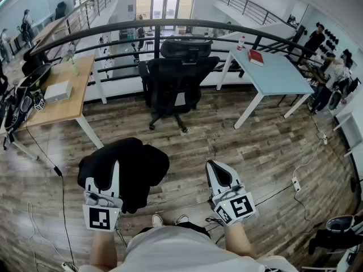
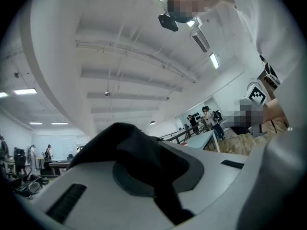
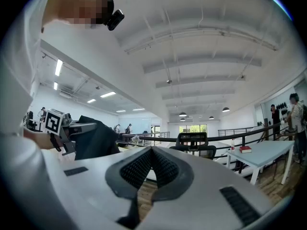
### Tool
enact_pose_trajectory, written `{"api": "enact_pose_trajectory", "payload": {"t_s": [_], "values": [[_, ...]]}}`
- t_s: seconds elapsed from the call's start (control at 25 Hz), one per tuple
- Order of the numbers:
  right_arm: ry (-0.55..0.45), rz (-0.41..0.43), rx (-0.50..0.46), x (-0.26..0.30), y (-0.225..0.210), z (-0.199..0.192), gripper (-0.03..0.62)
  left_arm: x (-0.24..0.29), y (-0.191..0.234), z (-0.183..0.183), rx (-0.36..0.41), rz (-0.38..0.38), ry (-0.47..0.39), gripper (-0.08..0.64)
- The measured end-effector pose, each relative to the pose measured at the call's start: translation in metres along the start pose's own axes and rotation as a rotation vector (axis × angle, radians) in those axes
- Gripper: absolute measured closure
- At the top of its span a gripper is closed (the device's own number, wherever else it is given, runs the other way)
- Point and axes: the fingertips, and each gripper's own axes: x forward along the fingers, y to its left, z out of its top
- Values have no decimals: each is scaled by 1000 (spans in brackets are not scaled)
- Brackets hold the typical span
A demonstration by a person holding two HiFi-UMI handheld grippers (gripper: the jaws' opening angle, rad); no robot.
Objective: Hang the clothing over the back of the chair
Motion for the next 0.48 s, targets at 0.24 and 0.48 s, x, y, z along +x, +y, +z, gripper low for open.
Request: {"api": "enact_pose_trajectory", "payload": {"t_s": [0.24,0.48], "values": [[-18,3,41,-6,-7,0,575,0,-8,-2,-19,2,21,517],[-16,22,67,-23,-34,-5,575,16,-29,1,-32,8,23,517]]}}
